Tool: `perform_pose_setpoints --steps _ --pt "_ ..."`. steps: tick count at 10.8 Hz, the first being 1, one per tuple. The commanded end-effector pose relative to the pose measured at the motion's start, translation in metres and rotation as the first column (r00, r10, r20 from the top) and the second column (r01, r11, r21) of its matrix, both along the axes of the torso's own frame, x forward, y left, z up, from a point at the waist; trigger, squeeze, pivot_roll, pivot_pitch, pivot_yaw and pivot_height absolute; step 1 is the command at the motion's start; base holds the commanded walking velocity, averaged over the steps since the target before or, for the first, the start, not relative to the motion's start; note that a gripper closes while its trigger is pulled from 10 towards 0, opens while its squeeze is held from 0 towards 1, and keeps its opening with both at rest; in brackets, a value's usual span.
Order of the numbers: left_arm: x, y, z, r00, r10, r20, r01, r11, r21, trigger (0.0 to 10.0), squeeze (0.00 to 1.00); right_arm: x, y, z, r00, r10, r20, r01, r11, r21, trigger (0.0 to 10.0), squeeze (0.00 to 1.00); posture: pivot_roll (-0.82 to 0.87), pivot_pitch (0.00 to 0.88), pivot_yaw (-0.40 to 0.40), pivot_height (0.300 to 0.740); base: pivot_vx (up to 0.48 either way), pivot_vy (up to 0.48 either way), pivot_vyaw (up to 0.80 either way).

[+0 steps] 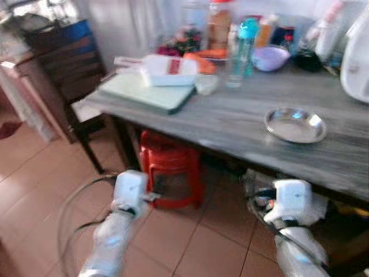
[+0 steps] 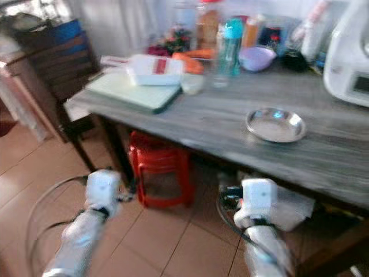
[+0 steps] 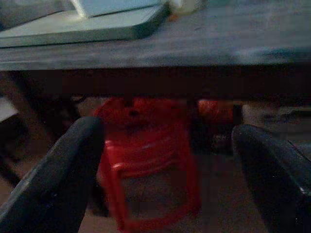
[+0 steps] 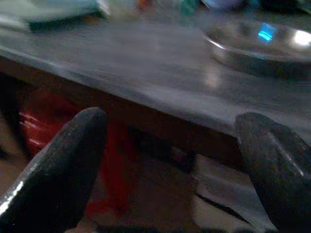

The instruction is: Setting the table

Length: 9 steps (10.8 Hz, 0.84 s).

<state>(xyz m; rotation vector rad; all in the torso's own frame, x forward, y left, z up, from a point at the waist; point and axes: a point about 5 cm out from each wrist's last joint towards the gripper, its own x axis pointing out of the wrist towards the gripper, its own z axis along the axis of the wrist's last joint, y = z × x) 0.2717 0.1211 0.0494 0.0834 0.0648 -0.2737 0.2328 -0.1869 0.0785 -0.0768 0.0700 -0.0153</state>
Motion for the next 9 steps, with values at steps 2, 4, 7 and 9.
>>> perform_pose_setpoints --steps 2,4,7,9 --pt "-0.0039 0.0205 -0.0097 0.997 0.07 -0.038 -0.068 0.995 0.068 10.0 0.0 0.0032 0.0086 0.003 1.0 0.024 0.015 -0.025 0.999 0.02 10.0 0.0 0.0 0.0 0.054 0.74 0.0 0.0 0.0" --pt "-0.003 0.0192 -0.0101 0.996 0.083 -0.029 -0.08 0.993 0.091 10.0 0.0 0.0029 0.0088 0.0024 1.0 0.023 0.013 -0.024 0.999 0.023 10.0 0.0 0.0 0.0 0.055 0.74 0.0 0.0 0.0" --pt "-0.0034 0.0197 -0.0121 0.995 0.095 -0.039 -0.09 0.991 0.1 10.0 0.0 0.0024 0.0085 0.0018 1.0 0.021 0.009 -0.021 0.999 0.027 10.0 0.0 0.0 0.0 0.053 0.74 0.0 0.0 0.0" --pt "-0.0038 0.0206 -0.0129 0.994 0.106 -0.038 -0.101 0.989 0.106 10.0 0.0 0.0025 0.0081 0.0018 1.0 0.023 0.009 -0.023 0.999 0.027 10.0 0.0 0.0 0.0 0.051 0.74 0.0 0.0 0.0"
